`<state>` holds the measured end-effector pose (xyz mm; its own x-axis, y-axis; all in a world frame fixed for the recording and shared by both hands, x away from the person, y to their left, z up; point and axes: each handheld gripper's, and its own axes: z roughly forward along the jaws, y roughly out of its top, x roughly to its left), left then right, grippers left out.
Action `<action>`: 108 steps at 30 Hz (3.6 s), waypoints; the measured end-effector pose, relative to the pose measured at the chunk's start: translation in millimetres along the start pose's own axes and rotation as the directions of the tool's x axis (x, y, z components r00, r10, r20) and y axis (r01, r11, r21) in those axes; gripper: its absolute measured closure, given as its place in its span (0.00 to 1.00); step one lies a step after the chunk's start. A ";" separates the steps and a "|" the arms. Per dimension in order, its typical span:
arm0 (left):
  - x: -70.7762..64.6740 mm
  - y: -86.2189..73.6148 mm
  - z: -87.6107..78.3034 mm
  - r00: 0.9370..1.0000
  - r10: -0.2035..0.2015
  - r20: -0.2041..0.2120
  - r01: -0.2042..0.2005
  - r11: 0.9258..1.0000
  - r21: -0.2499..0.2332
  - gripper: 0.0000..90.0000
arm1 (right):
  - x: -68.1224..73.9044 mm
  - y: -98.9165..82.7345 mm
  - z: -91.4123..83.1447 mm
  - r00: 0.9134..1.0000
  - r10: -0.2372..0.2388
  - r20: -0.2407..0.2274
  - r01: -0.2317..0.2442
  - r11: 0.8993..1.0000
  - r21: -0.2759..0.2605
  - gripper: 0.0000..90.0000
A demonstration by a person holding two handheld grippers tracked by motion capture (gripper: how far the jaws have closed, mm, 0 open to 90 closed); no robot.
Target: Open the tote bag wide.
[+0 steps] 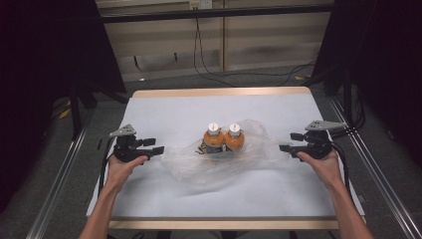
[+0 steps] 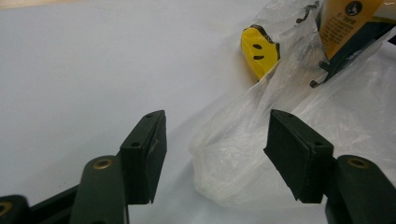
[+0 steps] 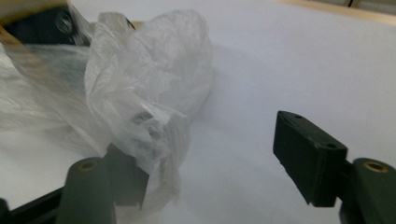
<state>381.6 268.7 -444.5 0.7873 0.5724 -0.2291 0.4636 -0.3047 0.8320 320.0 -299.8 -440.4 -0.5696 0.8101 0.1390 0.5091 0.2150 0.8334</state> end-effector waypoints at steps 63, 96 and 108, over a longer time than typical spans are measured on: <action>-72.9 38.6 118.4 0.928 0.315 0.198 -0.363 0.884 0.296 0.99 | 57.4 58.6 94.1 0.951 -0.157 -0.268 0.215 0.955 0.202 1.00; -46.7 28.3 104.8 0.898 0.433 0.081 -0.417 0.778 0.470 1.00 | 36.0 27.5 94.6 0.943 -0.309 -0.121 0.329 0.826 0.458 1.00; -30.9 18.8 79.7 0.901 0.432 0.038 -0.392 0.774 0.498 1.00 | 22.9 18.6 73.0 0.950 -0.291 -0.113 0.308 0.814 0.493 1.00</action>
<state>398.4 184.7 -462.1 0.9253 0.3549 0.1336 0.2522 -0.8390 0.4822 363.6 -237.5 -460.7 -0.7622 0.6454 -0.0500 0.5569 0.6932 0.4576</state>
